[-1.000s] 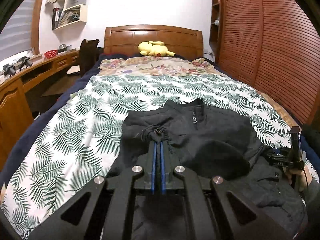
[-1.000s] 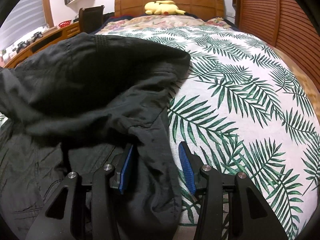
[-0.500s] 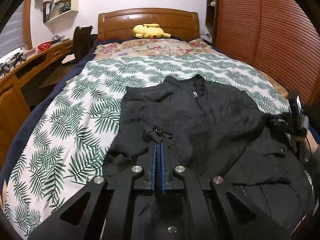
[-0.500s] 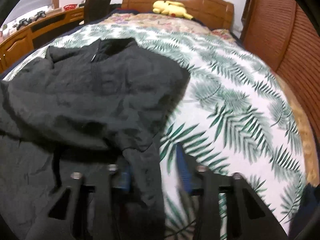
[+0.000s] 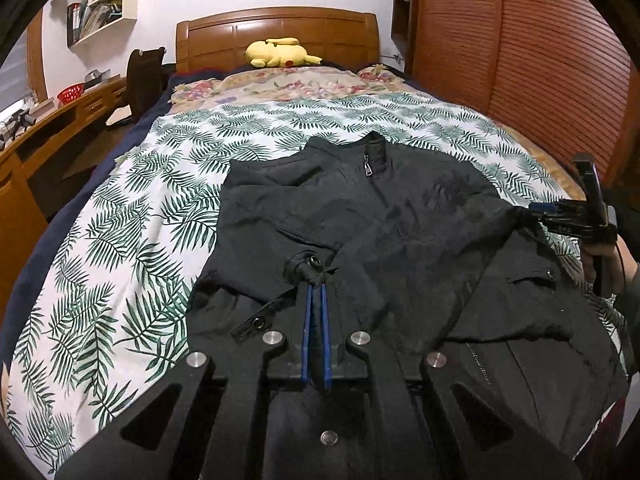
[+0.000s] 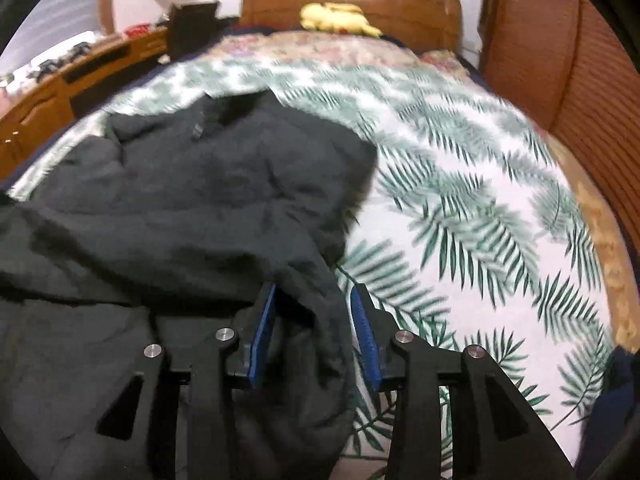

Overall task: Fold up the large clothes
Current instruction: 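Lift the hem with the left tool, fold it toward the collar, release, then move the left tool to the jacket side edge beside the folded hem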

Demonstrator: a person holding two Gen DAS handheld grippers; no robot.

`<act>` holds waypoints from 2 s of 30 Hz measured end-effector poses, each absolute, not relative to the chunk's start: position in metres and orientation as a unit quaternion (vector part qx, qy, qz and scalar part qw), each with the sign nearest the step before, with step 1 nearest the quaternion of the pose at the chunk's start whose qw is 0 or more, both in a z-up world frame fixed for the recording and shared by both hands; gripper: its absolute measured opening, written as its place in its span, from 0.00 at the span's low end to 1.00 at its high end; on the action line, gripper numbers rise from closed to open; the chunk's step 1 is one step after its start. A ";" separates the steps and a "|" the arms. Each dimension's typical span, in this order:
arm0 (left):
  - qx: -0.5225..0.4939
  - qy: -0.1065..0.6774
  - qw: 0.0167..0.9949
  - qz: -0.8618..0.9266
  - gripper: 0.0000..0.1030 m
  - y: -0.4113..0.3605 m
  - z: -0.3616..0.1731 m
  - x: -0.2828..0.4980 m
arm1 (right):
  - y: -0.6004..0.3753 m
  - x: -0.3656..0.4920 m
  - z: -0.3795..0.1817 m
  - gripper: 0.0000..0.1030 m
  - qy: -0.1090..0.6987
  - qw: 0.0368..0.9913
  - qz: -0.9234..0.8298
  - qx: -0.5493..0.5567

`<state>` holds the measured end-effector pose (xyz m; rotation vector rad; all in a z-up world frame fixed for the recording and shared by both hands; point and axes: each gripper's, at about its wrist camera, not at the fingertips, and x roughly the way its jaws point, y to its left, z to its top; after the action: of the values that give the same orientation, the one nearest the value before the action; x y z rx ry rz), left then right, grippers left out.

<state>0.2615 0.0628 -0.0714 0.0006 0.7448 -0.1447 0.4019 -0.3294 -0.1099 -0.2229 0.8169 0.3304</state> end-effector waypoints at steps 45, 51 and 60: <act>0.061 0.444 0.887 -0.112 0.31 0.030 -0.133 0.236 | -0.253 0.319 -0.103 0.60 0.408 0.877 0.222 -0.125; 0.056 0.442 0.888 -0.111 0.32 0.032 -0.131 0.235 | -0.269 0.295 -0.100 0.63 0.408 0.879 0.215 -0.122; 0.039 0.411 0.906 -0.098 0.33 0.052 -0.108 0.207 | -0.295 0.258 -0.105 0.64 0.416 0.881 0.200 -0.104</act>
<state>0.2074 0.0519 -0.1081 0.0803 0.8483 -0.2020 0.2580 -0.2951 -0.1054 -0.2175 0.8666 0.4170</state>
